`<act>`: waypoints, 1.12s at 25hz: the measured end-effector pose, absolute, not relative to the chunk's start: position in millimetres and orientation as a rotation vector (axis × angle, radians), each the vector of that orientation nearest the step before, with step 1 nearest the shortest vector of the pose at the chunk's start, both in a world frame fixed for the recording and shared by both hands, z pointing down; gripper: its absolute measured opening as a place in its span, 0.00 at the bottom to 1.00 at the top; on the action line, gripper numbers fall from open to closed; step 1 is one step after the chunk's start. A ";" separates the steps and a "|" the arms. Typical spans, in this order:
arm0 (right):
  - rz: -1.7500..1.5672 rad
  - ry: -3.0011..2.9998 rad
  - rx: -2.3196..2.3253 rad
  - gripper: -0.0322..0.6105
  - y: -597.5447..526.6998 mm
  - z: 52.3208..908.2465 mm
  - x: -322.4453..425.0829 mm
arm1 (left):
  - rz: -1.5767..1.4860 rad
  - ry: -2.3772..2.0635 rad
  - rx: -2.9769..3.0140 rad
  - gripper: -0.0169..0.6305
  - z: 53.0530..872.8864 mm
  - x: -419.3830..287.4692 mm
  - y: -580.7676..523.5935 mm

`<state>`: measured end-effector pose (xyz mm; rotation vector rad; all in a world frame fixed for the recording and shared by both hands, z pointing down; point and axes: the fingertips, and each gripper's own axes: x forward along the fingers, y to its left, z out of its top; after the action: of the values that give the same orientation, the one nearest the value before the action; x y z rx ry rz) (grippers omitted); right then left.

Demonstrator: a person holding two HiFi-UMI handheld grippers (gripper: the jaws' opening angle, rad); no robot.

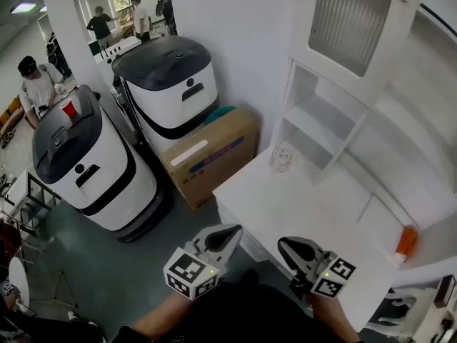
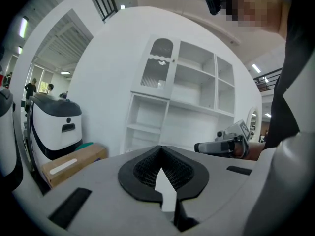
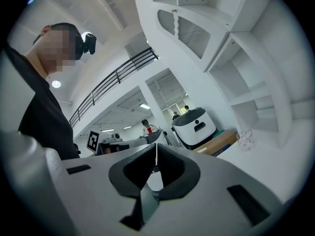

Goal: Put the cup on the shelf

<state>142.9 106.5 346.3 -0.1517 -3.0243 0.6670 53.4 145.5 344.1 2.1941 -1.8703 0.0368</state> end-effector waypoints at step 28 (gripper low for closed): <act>0.751 -3.016 0.312 0.08 -22.5 339.3 2.8 | 0.141 -1.388 2.485 0.03 375.1 -65.4 -35.3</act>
<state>2.8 -22.5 339.3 0.3121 -3.0165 0.7510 -65.4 -35.3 375.1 2.4848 -1.3878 0.1411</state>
